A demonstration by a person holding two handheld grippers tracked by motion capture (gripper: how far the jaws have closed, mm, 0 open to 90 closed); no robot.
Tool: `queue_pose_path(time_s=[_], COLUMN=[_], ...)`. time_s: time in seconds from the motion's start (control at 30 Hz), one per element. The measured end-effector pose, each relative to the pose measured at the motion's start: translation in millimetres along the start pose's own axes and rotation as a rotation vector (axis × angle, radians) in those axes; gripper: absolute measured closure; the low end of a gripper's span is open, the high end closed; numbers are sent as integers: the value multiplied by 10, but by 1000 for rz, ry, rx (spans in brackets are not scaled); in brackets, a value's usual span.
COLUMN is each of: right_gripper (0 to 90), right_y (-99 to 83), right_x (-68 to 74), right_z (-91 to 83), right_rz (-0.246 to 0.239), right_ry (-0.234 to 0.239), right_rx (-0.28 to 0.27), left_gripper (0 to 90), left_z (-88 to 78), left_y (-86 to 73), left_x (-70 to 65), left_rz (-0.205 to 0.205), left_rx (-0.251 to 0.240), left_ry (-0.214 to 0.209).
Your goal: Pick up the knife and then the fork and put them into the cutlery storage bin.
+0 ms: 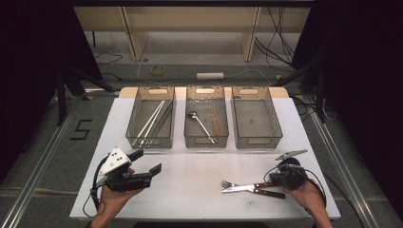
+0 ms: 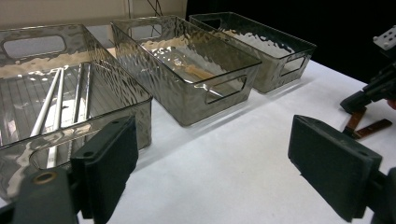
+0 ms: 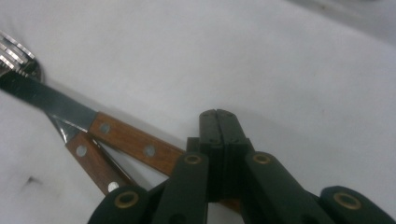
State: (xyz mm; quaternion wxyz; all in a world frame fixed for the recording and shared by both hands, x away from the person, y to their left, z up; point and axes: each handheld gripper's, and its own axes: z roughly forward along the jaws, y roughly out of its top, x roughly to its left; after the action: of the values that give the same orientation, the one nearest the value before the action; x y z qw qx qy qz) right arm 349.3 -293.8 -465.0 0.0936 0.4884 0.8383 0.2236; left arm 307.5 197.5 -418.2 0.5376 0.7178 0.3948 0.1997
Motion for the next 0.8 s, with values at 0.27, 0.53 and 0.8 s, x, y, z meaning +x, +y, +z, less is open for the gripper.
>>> queue_pose_path(time_s=[0.27,0.53,0.8], right_gripper=[900,900,612], right_y=[-106,-137,-21], right_x=[99,157,174], right_z=[-79,-123,-350], right_rz=[-43,-108,-289], right_ry=[7,30,67], right_rx=[40,73,40], left_gripper=[155,155,155], left_z=[5,6,7], left_y=[1,0,1], left_x=[-3,-2,-2], left_rz=[5,5,7], left_rx=[2,2,2], left_ry=[0,-1,-1])
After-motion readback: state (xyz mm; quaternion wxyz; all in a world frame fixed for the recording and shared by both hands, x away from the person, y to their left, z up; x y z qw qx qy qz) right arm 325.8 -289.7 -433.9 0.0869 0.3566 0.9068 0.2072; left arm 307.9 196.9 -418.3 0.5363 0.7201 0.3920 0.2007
